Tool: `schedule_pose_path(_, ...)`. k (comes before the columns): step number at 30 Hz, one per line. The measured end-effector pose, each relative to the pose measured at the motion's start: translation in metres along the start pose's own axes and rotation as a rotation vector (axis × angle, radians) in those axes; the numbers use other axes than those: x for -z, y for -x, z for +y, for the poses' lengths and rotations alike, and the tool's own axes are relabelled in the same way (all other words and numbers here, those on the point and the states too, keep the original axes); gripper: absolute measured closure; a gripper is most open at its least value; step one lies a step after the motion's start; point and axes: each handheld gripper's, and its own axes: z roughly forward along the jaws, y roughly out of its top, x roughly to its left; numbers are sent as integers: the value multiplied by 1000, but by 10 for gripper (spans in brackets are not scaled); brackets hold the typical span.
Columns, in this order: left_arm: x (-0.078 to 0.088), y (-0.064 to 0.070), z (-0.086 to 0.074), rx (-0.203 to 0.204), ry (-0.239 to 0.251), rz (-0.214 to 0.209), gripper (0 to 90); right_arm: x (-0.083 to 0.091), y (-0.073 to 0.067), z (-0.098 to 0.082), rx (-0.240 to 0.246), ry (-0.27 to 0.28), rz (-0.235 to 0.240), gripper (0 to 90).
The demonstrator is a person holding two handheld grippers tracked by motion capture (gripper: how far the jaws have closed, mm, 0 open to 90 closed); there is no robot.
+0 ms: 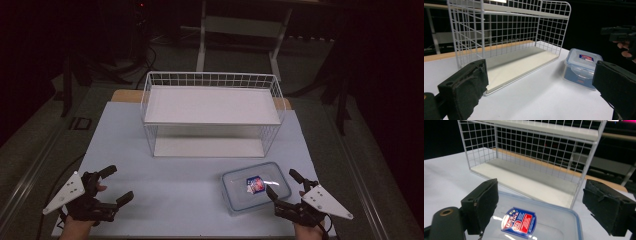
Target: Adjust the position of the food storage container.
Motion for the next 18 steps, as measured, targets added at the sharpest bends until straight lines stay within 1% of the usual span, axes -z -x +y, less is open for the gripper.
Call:
schedule_pose_path(2, 0, 1, 0, -3, -1, -6, 0, 1, -2, 3, 10, 12, 6, 131)
schedule_pose_path(5, 0, 1, 0, -3, 0, -7, 0, 2, -4, 8, 8, 12, 19, 131)
schedule_pose_path(6, 0, 1, 0, 0, 9, -6, 0, 2, -4, 8, 8, 12, 19, 131)
schedule_pose_path(7, 1, 1, 0, 3, 11, -4, 0, 3, -6, 14, 14, 31, 31, 126)
schedule_pose_path(9, 1, 1, 0, 5, 11, -1, 0, 3, -6, 17, 17, 33, 37, 125)
schedule_pose_path(10, 1, 0, 0, 9, 9, -2, 0, 2, -4, 23, 7, 11, 47, 122)
schedule_pose_path(11, 1, -1, 0, 7, 7, 1, 0, 1, -3, 26, 5, 4, 43, 122)
schedule_pose_path(13, 1, -1, 0, 8, 8, 1, 0, 1, 1, 29, -19, 2, 55, 123)
schedule_pose_path(16, 1, -1, 0, 10, 6, 1, 0, -1, 11, 31, -58, 7, 47, 118)
schedule_pose_path(18, 0, -1, -1, 11, 2, -2, 0, -3, 17, 32, -71, 0, 5, 119)
